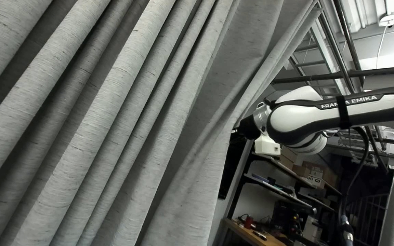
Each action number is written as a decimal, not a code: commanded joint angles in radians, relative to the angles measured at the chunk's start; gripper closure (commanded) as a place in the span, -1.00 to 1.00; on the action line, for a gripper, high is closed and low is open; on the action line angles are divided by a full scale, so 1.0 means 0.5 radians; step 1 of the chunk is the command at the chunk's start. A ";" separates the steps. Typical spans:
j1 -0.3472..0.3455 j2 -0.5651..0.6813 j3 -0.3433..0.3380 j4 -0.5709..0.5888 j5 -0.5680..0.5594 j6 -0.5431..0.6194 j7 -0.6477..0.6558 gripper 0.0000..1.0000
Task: Open the curtain
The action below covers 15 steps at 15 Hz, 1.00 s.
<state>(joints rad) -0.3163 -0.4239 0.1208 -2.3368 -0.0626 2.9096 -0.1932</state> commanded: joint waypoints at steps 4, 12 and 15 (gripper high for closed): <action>0.120 -0.151 0.232 -0.258 -0.288 -0.171 0.384 1.00; 0.077 -0.216 0.473 -0.299 -0.511 -0.182 0.681 1.00; -0.018 -0.196 0.633 -0.188 -0.570 -0.267 0.863 1.00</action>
<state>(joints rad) -0.3155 -0.5462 0.3231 -2.4028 -0.3148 2.8883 0.1212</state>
